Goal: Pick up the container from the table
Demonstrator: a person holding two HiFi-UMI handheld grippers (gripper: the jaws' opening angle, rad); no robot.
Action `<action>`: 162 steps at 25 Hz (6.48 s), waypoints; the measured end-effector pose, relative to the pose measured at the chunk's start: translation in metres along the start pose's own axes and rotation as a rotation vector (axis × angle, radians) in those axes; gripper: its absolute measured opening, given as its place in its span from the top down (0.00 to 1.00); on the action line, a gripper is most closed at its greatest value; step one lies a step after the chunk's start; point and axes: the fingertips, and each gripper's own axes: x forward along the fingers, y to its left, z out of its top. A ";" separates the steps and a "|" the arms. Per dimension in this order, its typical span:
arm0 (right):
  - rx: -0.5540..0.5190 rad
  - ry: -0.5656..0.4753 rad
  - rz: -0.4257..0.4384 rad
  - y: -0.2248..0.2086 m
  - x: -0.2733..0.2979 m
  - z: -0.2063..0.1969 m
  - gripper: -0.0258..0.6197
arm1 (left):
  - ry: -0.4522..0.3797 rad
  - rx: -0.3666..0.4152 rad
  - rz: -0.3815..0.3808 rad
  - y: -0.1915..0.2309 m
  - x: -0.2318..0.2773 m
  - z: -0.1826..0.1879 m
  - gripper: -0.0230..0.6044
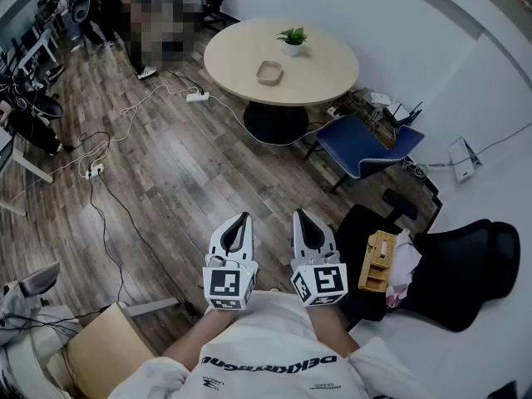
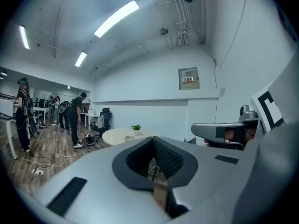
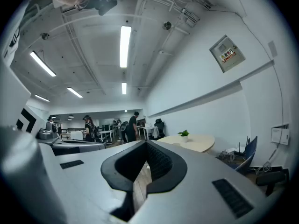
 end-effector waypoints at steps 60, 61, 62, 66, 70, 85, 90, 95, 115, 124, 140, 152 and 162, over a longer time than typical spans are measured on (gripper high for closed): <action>0.015 0.126 -0.152 -0.159 0.490 0.002 0.91 | 0.136 -0.010 -0.180 0.232 0.469 0.008 0.94; 0.019 0.133 -0.151 -0.168 0.501 0.000 0.91 | 0.145 -0.010 -0.180 0.234 0.482 0.006 0.94; 0.024 0.139 -0.152 -0.178 0.513 -0.001 0.91 | 0.154 -0.015 -0.182 0.236 0.497 0.004 0.94; 0.042 0.169 -0.158 -0.218 0.554 0.001 0.91 | 0.172 -0.032 -0.177 0.243 0.551 0.009 0.94; 0.082 0.203 -0.153 -0.253 0.590 -0.005 0.91 | 0.202 -0.034 -0.170 0.246 0.600 0.006 0.94; 0.177 0.419 -0.139 -0.318 0.681 -0.092 0.91 | 0.375 -0.098 -0.128 0.274 0.714 -0.059 0.94; 0.231 0.462 -0.165 -0.339 0.702 -0.122 0.91 | 0.425 -0.111 -0.126 0.284 0.747 -0.087 0.93; 0.260 0.483 -0.181 -0.352 0.720 -0.143 0.86 | 0.462 -0.149 -0.103 0.296 0.769 -0.112 0.93; 0.356 0.598 -0.252 -0.392 0.767 -0.225 0.73 | 0.603 -0.286 -0.085 0.321 0.833 -0.204 0.75; 0.460 0.623 -0.258 -0.403 0.777 -0.256 0.72 | 0.626 -0.422 -0.101 0.326 0.850 -0.230 0.74; 0.665 0.560 -0.177 -0.399 0.787 -0.267 0.83 | 0.587 -0.754 -0.122 0.327 0.858 -0.237 0.80; 0.626 0.558 -0.198 -0.407 0.780 -0.253 0.84 | 0.578 -0.757 -0.171 0.315 0.848 -0.224 0.84; 0.545 0.496 -0.159 -0.381 0.755 -0.201 0.84 | 0.496 -0.719 -0.193 0.310 0.809 -0.170 0.84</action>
